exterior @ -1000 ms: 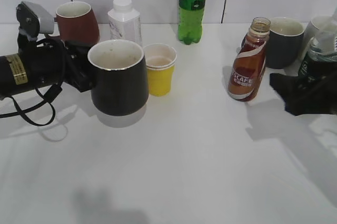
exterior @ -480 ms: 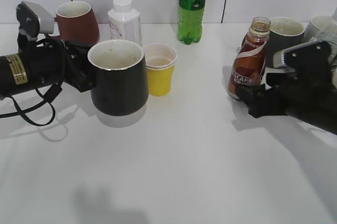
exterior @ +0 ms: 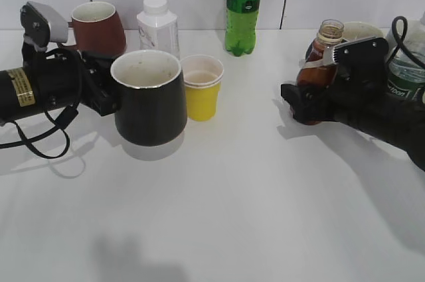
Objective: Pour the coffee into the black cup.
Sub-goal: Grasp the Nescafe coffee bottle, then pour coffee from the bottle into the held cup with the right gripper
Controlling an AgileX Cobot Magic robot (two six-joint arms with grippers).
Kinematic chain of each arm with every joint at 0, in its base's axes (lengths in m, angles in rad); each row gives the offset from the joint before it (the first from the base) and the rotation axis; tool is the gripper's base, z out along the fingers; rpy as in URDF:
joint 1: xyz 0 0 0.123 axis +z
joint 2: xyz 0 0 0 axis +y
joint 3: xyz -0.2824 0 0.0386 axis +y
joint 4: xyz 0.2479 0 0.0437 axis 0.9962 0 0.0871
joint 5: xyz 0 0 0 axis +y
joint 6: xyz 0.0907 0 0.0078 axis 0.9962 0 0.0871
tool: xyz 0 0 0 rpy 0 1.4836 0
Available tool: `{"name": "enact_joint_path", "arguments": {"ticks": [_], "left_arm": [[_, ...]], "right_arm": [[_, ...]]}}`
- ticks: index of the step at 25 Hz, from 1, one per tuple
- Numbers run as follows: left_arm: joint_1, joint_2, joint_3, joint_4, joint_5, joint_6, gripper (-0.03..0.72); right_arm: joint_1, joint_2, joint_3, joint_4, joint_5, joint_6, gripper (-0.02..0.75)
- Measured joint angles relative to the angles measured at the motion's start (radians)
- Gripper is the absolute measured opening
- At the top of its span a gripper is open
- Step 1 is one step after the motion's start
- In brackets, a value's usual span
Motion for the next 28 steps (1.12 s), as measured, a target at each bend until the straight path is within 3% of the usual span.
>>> {"name": "enact_joint_path", "arguments": {"ticks": [3, 15, 28], "left_arm": [[0.0, 0.0, 0.0, 0.0, 0.0, 0.0, 0.043], [-0.002, 0.0, 0.0, 0.0, 0.0, 0.0, 0.043], [-0.17, 0.0, -0.094, -0.023, -0.001, -0.035, 0.042]], "right_arm": [[0.0, 0.0, -0.001, -0.001, -0.007, 0.0, 0.527], [0.0, -0.011, 0.0, -0.003, -0.007, -0.001, 0.527], [0.0, -0.46, 0.003, -0.239, 0.274, -0.126, 0.527]]}}
